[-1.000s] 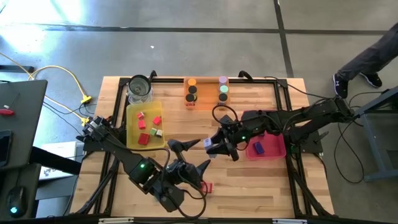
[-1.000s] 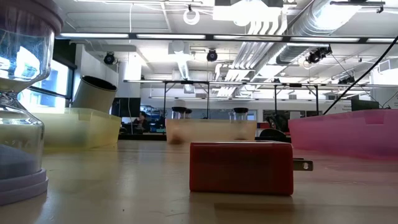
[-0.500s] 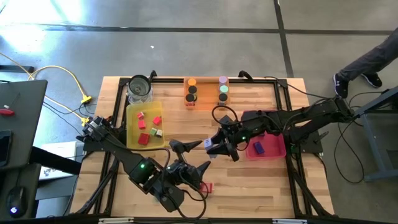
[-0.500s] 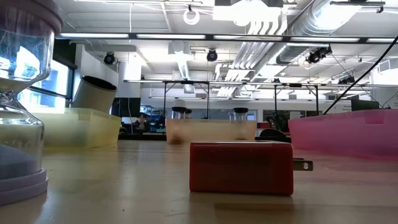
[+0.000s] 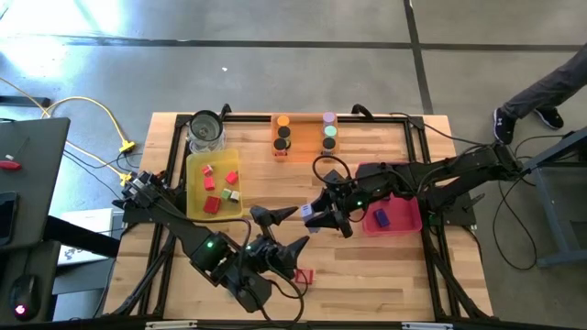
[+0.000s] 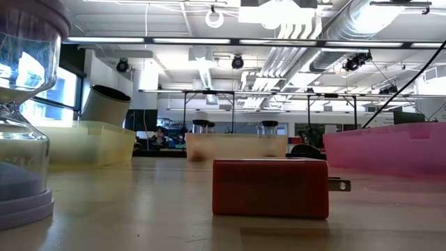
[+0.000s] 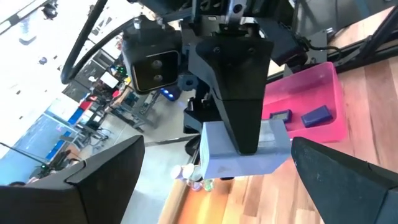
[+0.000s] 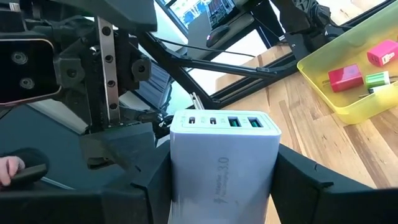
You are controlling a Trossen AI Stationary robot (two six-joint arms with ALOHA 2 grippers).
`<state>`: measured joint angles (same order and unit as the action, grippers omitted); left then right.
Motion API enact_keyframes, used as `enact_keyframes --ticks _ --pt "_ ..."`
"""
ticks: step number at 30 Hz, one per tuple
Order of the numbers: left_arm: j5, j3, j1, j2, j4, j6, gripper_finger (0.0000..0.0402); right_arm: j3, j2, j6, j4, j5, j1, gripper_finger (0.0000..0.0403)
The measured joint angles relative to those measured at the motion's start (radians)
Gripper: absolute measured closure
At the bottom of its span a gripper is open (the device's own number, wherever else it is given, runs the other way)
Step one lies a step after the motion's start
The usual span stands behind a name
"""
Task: Pick & Place Office items
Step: Put the blue charger in the yellow bin
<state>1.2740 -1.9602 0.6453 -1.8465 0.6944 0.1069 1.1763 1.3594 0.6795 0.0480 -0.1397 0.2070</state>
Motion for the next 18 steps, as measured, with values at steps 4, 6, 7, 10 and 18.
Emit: enact_keyframes --ticks 4,6,7,10,18 --pt "0.004 0.000 -0.002 0.000 -0.005 0.006 0.0004 0.000 0.000 -0.003 0.000 0.001 0.000 0.0205" --pt "0.004 0.000 -0.002 0.000 -0.007 0.001 0.0004 0.000 0.000 -0.004 0.000 0.001 0.000 0.0205" --pt "0.001 0.000 -0.004 0.000 -0.007 -0.009 0.0004 0.000 0.000 -0.004 0.000 0.001 0.000 0.0205" --pt "-0.010 0.000 -0.011 0.000 -0.008 -0.025 0.0004 0.000 0.000 -0.016 0.000 0.002 0.000 0.0205" --pt "-0.023 0.000 -0.036 0.000 -0.012 0.033 0.0004 0.000 0.000 -0.023 0.000 0.002 0.000 0.0205"
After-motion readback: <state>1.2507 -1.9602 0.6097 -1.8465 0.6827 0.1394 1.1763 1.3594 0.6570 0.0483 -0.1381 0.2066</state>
